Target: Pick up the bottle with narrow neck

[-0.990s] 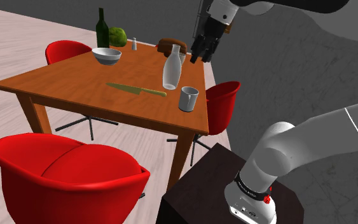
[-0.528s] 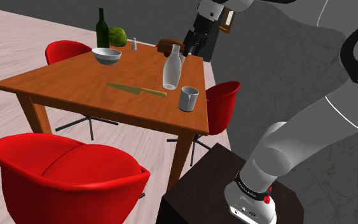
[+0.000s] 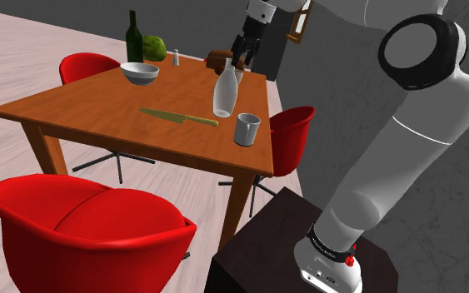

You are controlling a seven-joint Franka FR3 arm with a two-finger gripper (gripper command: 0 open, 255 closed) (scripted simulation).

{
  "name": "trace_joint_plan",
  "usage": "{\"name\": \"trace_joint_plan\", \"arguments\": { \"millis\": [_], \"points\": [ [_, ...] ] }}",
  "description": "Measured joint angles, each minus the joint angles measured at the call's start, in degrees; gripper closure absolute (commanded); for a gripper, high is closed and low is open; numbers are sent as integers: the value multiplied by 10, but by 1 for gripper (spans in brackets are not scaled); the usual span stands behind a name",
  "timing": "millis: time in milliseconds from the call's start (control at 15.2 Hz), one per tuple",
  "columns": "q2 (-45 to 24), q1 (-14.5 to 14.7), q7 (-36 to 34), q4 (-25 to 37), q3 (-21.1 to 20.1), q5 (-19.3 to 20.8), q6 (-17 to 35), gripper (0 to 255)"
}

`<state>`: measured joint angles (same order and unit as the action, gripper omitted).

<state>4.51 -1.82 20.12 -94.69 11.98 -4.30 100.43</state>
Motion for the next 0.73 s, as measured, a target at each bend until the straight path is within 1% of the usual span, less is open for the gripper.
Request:
{"name": "trace_joint_plan", "arguments": {
  "millis": [396, 462, 528, 726],
  "points": [
    [-152, -23, 50, 192, 19, -36, -47, 0],
    [-163, -26, 54, 205, 19, -38, -50, 0],
    [-165, -27, 56, 203, 20, -39, -45, 0],
    [-158, -25, 58, 172, 19, -37, -21, 0]
  ]
}}
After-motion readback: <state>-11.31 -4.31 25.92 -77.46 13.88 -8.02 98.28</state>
